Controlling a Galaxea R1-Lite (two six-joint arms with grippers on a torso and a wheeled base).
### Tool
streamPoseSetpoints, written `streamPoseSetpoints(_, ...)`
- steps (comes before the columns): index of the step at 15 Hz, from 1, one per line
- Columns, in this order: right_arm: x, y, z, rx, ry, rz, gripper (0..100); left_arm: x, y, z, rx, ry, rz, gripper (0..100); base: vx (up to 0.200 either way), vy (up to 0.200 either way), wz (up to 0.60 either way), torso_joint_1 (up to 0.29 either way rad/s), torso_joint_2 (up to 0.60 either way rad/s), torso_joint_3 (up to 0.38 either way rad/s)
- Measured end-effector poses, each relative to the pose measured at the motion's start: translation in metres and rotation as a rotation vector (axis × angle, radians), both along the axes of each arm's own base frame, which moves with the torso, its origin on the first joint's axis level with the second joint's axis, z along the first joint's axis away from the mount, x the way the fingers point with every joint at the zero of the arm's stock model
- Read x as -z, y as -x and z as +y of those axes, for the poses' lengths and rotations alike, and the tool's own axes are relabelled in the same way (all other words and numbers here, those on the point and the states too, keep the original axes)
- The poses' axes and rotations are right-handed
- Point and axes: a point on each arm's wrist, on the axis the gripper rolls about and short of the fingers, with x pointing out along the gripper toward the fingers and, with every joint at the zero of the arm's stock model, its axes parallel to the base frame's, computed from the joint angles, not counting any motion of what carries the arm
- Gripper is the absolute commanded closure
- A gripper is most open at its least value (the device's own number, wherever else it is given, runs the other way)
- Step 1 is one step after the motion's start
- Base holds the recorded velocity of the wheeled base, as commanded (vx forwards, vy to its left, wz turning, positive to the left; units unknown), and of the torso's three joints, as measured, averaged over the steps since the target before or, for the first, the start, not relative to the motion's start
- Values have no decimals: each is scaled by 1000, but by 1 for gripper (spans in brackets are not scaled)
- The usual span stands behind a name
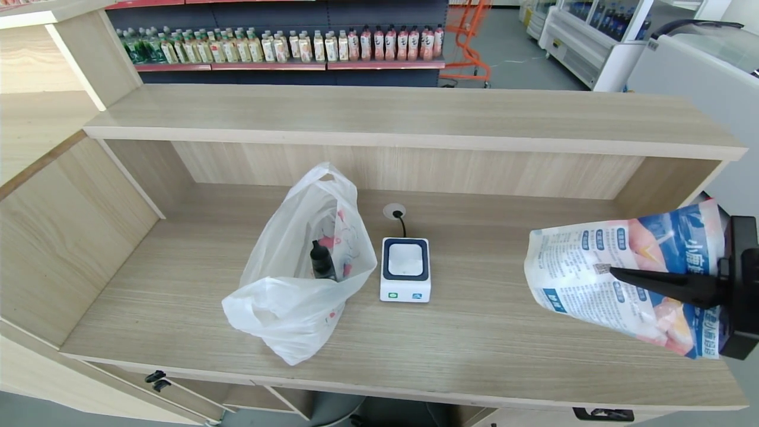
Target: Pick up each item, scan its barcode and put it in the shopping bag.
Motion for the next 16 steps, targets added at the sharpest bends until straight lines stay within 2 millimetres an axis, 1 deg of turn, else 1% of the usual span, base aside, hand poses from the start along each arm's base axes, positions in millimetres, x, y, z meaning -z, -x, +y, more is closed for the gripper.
streamPoseSetpoints(8, 4, -8, 1, -1, 3, 22, 100, 0, 0, 0, 0, 0, 0, 0, 0, 200, 0, 1, 3, 4)
streamPoseSetpoints(12, 7, -12, 1, 2, 4, 39, 100, 0, 0, 0, 0, 0, 0, 0, 0, 0, 0, 0, 0, 0)
streamPoseSetpoints(16, 10, -22, 1, 10, 8, 48, 100, 0, 0, 0, 1, -6, 1, 0, 200, 0, 0, -4, -4, 4)
